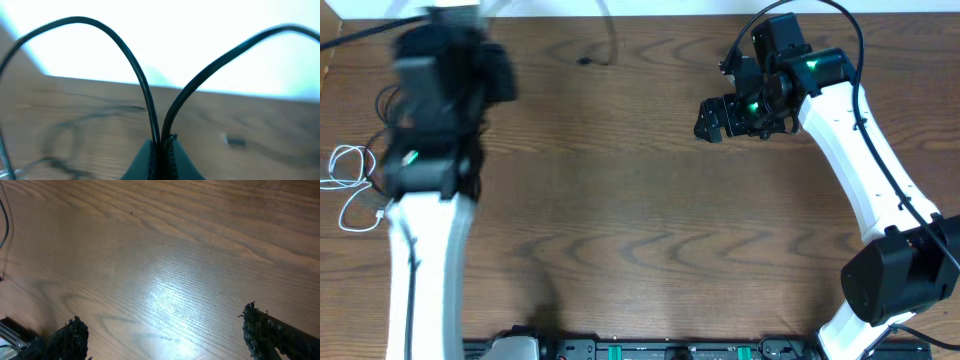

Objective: Untangle cables

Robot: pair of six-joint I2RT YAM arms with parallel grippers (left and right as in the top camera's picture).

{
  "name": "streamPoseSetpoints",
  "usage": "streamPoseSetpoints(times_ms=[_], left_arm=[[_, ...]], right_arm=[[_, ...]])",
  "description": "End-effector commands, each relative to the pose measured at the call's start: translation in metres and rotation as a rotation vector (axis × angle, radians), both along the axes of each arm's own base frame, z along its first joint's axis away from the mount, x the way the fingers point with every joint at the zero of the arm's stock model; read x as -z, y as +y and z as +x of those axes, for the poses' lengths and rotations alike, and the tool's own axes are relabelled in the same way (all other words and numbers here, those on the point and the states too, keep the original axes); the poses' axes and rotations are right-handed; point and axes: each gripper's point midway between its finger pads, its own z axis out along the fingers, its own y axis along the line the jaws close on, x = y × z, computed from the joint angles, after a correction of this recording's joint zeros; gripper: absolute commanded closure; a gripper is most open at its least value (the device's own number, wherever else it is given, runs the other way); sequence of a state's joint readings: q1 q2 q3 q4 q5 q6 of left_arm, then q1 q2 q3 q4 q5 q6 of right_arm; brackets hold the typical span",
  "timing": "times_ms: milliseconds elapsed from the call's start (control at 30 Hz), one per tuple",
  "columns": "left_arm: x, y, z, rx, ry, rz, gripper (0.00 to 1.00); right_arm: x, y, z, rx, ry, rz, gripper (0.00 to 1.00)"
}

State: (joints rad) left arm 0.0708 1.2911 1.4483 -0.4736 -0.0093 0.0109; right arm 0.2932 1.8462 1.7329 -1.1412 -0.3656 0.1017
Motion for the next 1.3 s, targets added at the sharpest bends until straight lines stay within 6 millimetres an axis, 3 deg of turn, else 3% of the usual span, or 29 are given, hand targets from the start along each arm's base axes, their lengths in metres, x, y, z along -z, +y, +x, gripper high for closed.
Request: streamPoseSetpoints(times_ms=[0, 100, 200, 367, 467, 600, 767, 967, 1267], left_arm=[[-0.028, 0.058, -0.033, -0.218, -0.062, 0.037, 0.92], [-0.032, 0.092, -0.057, -0.33, -0.068, 0.022, 0.92], [-0.019, 0.134, -0.082, -0.513, -0.033, -0.041, 0.92], [0.025, 0.203, -0.123, -0.844, 0.059, -0.149, 0.92], [0.058, 0.232, -0.134, -0.963, 0.116, -0.223, 0.92], [0.102, 0.261, -0.133, -1.066, 0.192, -0.307, 0.92], [0.166, 0.279, -0.124, -1.1, 0.356, -0.344, 0.93], [0.223, 0.278, -0.127, -1.135, 0.519, -0.398, 0.92], [0.259, 0.266, -0.144, -1.222, 0.639, -0.474, 0.92]], right_arm=[[-0.012, 0.004, -0.002, -0.021, -0.04, 0.007, 0.03], [-0.012, 0.004, -0.002, -0.021, -0.04, 0.007, 0.03], [-0.012, 0.004, -0.002, -0.021, -0.04, 0.007, 0.02], [-0.012, 0.004, -0.002, -0.022, -0.038, 0.007, 0.03], [-0.012, 0.004, -0.002, -0.022, -0.039, 0.007, 0.02], [-0.012, 0.004, -0.002, -0.023, -0.041, 0.008, 0.02], [-0.012, 0.011, -0.006, -0.042, -0.038, 0.007, 0.02], [-0.012, 0.021, -0.011, -0.069, -0.039, 0.007, 0.01], [-0.013, 0.026, -0.009, -0.08, -0.06, 0.004, 0.01]])
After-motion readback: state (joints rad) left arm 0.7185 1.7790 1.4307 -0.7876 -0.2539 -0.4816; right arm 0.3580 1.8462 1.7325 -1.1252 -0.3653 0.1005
